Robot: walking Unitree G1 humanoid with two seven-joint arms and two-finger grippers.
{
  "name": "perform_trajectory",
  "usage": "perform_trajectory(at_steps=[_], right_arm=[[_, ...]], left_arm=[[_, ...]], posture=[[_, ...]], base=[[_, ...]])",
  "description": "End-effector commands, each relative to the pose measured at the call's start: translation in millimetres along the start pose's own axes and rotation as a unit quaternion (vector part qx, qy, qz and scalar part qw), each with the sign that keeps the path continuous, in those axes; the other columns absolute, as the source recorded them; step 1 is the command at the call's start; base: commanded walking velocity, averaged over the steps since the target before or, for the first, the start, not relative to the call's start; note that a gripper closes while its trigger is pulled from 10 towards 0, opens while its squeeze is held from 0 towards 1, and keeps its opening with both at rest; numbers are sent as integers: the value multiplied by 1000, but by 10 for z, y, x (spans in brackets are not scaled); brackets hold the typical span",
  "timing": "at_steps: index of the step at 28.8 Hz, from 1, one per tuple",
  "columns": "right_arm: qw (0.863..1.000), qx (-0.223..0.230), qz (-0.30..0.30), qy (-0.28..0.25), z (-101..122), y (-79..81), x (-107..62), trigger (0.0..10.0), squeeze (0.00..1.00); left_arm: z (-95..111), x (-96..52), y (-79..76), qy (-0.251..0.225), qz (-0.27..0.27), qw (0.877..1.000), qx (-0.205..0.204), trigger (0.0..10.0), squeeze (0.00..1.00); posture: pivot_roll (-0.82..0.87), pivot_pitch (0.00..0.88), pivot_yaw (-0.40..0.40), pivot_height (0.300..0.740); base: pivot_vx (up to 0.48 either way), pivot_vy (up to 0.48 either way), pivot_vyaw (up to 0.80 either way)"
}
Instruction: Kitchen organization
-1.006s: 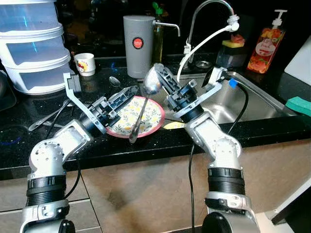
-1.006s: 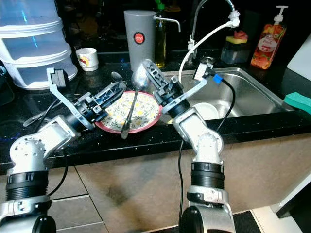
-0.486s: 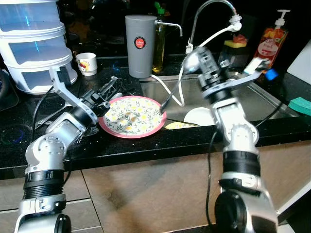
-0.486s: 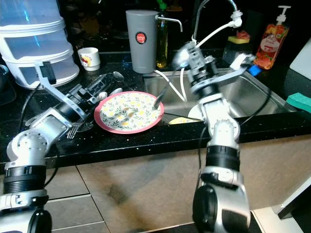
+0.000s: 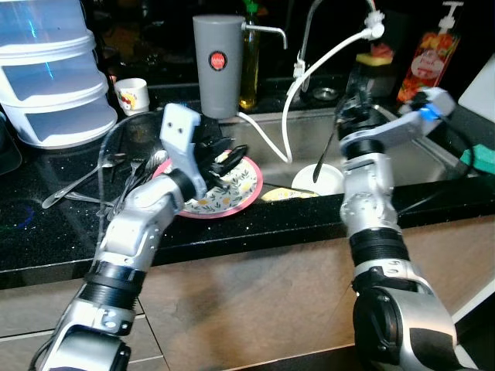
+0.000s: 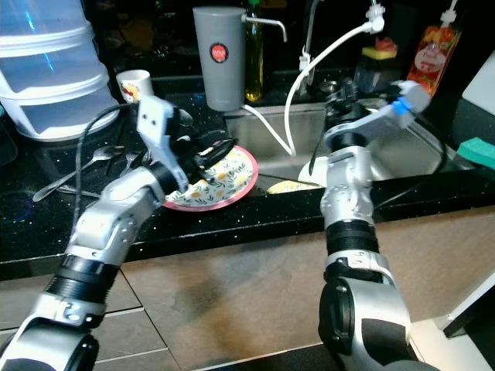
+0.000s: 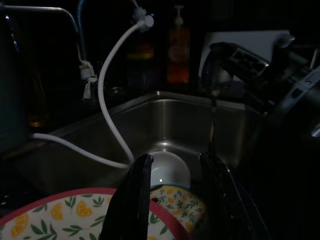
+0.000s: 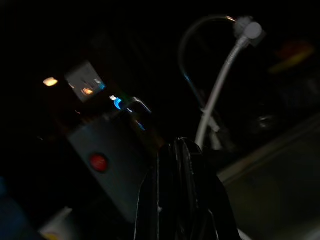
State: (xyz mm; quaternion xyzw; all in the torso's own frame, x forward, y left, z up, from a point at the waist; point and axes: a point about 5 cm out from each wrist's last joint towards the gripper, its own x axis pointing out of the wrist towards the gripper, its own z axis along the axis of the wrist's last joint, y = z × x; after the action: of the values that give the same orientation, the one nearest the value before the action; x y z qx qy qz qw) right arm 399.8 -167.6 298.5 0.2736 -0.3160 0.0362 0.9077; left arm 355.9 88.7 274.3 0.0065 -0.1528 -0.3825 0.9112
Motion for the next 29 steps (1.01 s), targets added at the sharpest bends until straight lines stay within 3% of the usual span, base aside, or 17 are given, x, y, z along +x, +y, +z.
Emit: perform_trajectory(at_steps=[1,7,8,11,12,13,14,16,17,24,27,28,29], right_arm=[[1000,-17,2,-2,-45,65,9,0,0],[999,-38,0,6,-130,93,-9,0,0],[999,-46,2,12,-158,107,-11,1922,0],[999,-50,4,17,-182,120,-11,2471,0],[998,-56,5,19,-198,132,-10,3608,0],[998,-56,5,19,-198,132,-10,3608,0],[998,-60,11,24,-224,154,-9,8235,0],[998,-62,12,25,-232,159,-9,8235,0],[998,-63,13,27,-238,160,-11,10000,0],[997,-68,9,30,-252,145,-16,10000,0],[997,-66,3,35,-259,121,-18,10000,0],[997,-67,4,37,-262,115,-18,10000,1000],[997,-67,4,37,-262,115,-18,10000,1000]], left_arm=[[-57,18,-12,12,-3,1000,15,10000,0],[-67,17,-9,10,2,999,31,10000,0],[-81,15,-11,12,1,999,36,10000,0],[-101,18,-20,16,-5,999,39,10000,0],[-120,22,-34,20,-13,999,37,10000,0],[-120,22,-34,20,-13,999,37,10000,0],[-104,36,-113,11,-44,999,9,10000,0],[-90,40,-143,5,-57,998,0,10000,0],[-80,43,-173,2,-70,997,-9,10000,0],[-11,45,-289,-18,-126,991,-43,10000,0],[-27,60,-279,-3,-126,992,-25,10000,0],[-43,70,-248,5,-114,993,-10,10000,0],[-43,70,-248,5,-114,993,-10,10000,0]], posture=[[125,151,14,740],[135,170,11,740],[136,174,8,740],[136,176,6,740],[134,177,4,740],[134,177,4,740],[133,176,4,740],[133,176,4,740],[130,170,3,740],[129,168,3,740],[127,158,4,740],[123,154,3,740],[123,154,3,740]], base=[[0,0,0],[0,0,0],[0,0,0],[0,0,0],[0,0,0],[0,0,0],[0,0,0],[0,0,0],[0,0,0],[0,0,0],[0,0,0],[0,0,0],[0,0,0]])
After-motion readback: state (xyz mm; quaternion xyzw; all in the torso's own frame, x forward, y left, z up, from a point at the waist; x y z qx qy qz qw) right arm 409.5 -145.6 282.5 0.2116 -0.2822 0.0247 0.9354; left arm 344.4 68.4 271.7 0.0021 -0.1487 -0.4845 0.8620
